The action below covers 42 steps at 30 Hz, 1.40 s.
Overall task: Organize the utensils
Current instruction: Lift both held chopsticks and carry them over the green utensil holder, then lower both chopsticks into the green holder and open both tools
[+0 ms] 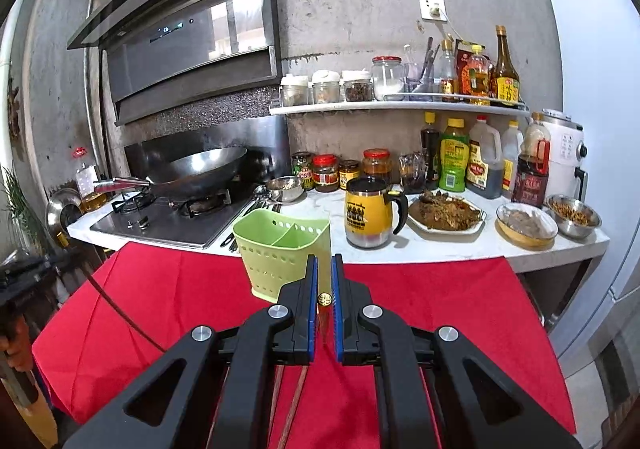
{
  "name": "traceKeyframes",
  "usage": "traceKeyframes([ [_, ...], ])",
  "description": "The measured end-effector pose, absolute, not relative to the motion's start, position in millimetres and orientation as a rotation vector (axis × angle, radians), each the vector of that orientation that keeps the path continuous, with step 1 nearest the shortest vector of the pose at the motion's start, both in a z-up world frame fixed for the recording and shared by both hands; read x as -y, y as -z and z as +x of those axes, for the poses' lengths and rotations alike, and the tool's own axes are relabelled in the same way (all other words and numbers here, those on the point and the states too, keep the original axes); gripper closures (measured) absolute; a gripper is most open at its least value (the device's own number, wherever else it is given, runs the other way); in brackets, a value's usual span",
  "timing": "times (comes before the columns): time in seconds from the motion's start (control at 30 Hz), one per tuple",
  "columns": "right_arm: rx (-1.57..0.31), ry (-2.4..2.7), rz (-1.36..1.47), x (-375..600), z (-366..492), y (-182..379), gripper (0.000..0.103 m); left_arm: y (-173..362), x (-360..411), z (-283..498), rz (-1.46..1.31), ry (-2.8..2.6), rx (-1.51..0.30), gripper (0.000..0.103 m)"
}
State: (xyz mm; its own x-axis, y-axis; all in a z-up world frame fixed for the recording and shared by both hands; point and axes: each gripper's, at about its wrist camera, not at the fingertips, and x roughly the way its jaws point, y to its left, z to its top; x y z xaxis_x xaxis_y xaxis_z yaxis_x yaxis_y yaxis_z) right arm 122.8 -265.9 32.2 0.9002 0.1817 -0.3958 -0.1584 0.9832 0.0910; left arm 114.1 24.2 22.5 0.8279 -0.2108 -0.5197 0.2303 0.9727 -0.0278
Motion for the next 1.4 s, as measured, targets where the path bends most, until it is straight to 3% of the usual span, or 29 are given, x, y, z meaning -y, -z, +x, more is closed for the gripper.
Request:
traceKeyframes([
  [0.3, -0.458, -0.168, 0.038, 253.5, 137.4, -5.5, 0.096, -4.1, -26.1, 113.8, 0.038, 0.240, -0.596, 0.096],
  [0.5, -0.359, -0.139, -0.017, 250.3, 117.1, -40.9, 0.096, -24.7, -28.5, 106.2, 0.034, 0.234, -0.523, 0.096],
  [0.93, -0.359, -0.134, -0.077, 244.0, 141.3, -70.2, 0.096, -39.9, -8.8, 120.0, 0.055, 0.258, -0.485, 0.096],
  [1.4, -0.089, -0.221, -0.032, 218.5, 189.3, -175.2, 0.096, -130.4, 36.1, 204.8, 0.109, 0.305, -0.284, 0.096],
])
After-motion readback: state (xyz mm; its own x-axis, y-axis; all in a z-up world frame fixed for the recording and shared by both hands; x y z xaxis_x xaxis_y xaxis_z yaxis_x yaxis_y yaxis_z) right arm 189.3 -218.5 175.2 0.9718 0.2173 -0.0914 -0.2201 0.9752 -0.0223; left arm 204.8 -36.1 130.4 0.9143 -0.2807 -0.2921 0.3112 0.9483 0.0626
